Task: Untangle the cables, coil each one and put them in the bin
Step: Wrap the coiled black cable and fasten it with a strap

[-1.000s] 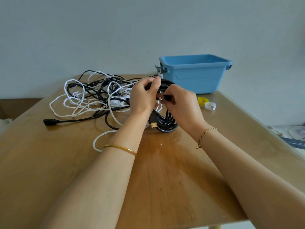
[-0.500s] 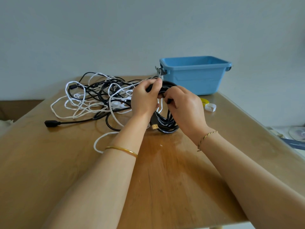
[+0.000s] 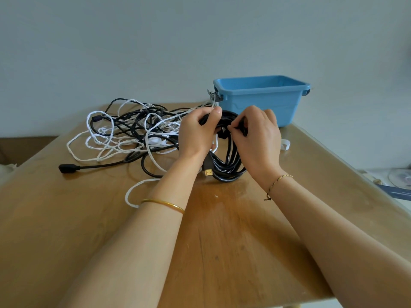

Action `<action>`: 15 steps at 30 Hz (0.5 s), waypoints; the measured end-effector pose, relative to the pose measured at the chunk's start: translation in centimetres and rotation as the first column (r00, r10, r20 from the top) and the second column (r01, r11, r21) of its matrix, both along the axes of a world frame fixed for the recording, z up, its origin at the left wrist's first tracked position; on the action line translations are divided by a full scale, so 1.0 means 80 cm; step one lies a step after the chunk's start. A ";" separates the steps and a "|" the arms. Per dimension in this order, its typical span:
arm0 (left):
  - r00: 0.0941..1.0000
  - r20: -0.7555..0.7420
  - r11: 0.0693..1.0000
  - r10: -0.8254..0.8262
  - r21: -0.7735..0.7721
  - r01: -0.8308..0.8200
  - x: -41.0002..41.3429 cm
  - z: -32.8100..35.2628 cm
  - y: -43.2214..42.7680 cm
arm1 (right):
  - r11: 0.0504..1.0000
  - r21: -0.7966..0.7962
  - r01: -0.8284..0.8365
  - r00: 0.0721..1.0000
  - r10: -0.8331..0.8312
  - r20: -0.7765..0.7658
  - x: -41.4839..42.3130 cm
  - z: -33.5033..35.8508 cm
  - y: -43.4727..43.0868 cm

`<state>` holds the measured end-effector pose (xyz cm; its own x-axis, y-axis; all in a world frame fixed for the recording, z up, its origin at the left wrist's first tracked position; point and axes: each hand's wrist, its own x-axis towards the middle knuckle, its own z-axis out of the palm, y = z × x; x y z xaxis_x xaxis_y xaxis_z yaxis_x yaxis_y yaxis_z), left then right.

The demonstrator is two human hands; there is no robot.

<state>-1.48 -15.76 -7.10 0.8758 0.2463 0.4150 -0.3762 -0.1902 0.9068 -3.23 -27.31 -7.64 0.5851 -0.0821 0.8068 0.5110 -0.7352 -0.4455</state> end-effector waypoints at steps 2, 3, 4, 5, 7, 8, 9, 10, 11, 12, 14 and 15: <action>1.000 0.007 1.000 0.009 0.020 -0.009 -0.001 0.001 0.000 | 1.000 -0.005 -0.003 1.000 0.004 0.029 0.004 0.001 -0.001; 1.000 0.009 1.000 0.009 0.021 -0.010 -0.001 0.001 0.000 | 1.000 0.003 -0.017 0.999 0.016 0.031 0.005 0.002 -0.002; 1.000 0.012 1.000 0.009 0.019 -0.009 0.000 0.001 0.000 | 0.999 0.008 -0.032 0.999 0.031 0.030 0.006 0.003 -0.001; 1.000 0.013 1.000 0.007 0.017 -0.007 0.000 0.001 0.000 | 0.999 0.012 -0.050 0.998 0.049 0.024 0.007 0.004 -0.001; 1.000 0.015 1.000 -0.004 0.006 0.003 0.000 0.001 -0.001 | 0.994 0.041 -0.104 0.995 0.104 -0.008 0.009 0.006 -0.001; 1.000 0.017 1.000 -0.008 0.001 0.008 0.000 0.001 -0.001 | 0.988 0.065 -0.138 0.990 0.140 -0.029 0.009 0.007 -0.001; 1.000 0.020 1.000 -0.012 0.001 0.012 0.000 0.002 -0.001 | 0.982 0.088 -0.169 0.983 0.174 -0.052 0.009 0.006 -0.002; 1.000 0.024 1.000 -0.014 0.001 0.014 0.000 0.002 -0.001 | 0.975 0.106 -0.194 0.976 0.203 -0.076 0.008 0.006 -0.003; 0.999 0.033 1.000 -0.022 -0.003 0.022 0.000 0.001 -0.001 | 0.970 0.117 -0.211 0.970 0.222 -0.094 0.008 0.005 -0.003; 0.999 0.045 1.000 -0.028 -0.007 0.028 0.001 0.000 -0.001 | 0.967 0.125 -0.220 0.967 0.233 -0.102 0.008 0.004 -0.003; 0.998 0.062 1.000 -0.026 -0.003 0.026 0.000 0.001 -0.001 | 0.958 0.164 -0.235 0.962 0.253 -0.102 0.008 0.003 -0.003; 0.998 0.059 1.000 -0.025 -0.001 0.025 -0.002 0.002 -0.001 | 0.949 0.197 -0.245 0.958 0.268 -0.104 0.007 0.004 -0.002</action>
<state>-1.63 -15.85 -6.97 0.8559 0.2254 0.4654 -0.4335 -0.1780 0.8834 -2.70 -27.48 -7.34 0.7030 -0.0525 0.7092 0.6014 -0.4882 -0.6324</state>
